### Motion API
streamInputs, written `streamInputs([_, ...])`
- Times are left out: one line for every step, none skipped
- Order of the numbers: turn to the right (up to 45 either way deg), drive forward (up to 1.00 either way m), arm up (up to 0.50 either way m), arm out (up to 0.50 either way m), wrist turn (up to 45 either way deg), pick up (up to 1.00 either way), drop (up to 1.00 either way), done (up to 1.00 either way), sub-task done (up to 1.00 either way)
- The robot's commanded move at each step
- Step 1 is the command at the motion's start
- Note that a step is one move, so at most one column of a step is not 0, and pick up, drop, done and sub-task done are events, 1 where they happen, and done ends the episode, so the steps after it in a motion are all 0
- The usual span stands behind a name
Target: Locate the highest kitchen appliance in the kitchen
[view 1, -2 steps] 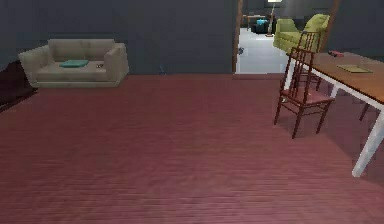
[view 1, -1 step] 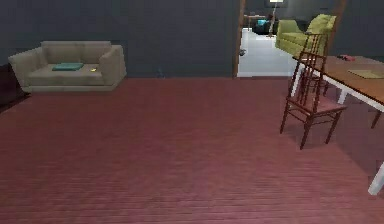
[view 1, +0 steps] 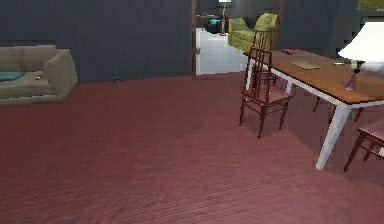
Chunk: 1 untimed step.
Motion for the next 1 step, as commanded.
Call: streamInputs([0.0,1.00,0.00,0.00,0.0,0.00,0.00,0.00,0.00])
